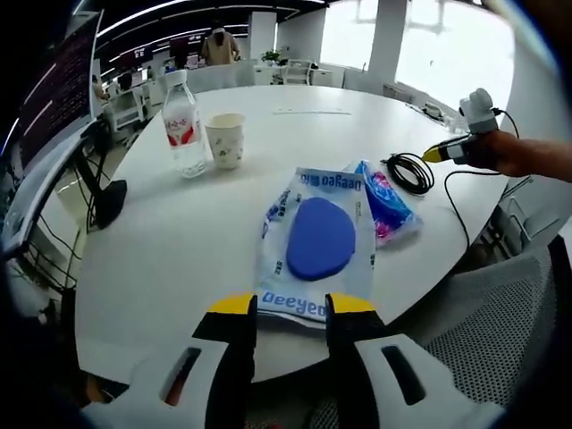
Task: Arrange the tabletop items into an orderly group along one side of the table until the central work area is clear of visible clutter.
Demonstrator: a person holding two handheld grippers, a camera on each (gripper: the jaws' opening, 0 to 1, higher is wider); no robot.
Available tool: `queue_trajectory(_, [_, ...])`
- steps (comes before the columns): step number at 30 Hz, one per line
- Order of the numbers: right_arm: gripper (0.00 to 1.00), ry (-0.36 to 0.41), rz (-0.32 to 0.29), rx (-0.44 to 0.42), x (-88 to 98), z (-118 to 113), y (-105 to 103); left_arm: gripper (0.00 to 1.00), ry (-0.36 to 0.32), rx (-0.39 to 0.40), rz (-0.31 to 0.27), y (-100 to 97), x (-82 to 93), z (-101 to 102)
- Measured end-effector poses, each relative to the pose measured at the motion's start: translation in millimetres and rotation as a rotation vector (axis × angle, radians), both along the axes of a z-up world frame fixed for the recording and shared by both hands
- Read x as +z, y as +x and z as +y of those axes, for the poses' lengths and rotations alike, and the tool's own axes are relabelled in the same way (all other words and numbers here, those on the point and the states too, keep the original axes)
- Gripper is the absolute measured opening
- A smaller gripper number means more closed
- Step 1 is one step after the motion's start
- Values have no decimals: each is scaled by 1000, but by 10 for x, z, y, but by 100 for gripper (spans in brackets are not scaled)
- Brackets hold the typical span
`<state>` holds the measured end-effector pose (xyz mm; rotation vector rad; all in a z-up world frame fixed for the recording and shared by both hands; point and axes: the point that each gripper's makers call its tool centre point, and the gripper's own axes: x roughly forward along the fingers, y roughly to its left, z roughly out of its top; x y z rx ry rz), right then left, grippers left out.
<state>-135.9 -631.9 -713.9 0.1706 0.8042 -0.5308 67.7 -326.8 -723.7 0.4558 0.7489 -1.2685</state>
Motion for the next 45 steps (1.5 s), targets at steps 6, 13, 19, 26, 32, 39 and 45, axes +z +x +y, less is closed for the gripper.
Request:
queue_trajectory(6, [17, 0, -14, 69, -48, 87, 235, 28, 18, 10, 2, 7, -24, 22])
queue_trajectory(13, [17, 23, -37, 132, -55, 332, 529, 28, 18, 50, 17, 72, -37, 55])
queue_trajectory(19, [17, 44, -51, 176, -66, 520, 740, 28, 11, 94, 28, 118, -23, 86])
queue_trajectory(26, [16, 77, -74, 244, -66, 730, 1014, 28, 9, 102, 23, 135, -23, 81])
queue_trajectory(32, [16, 97, -82, 283, -43, 844, 1164, 28, 1, 111, 14, 159, -4, 82])
queue_trajectory(39, [16, 137, -91, 327, -61, 1014, 1387, 28, -3, 108, 1, 160, 19, 78])
queue_trajectory(45, [15, 167, -87, 367, -100, 1111, 1570, 28, -9, 117, -2, 172, 33, 87])
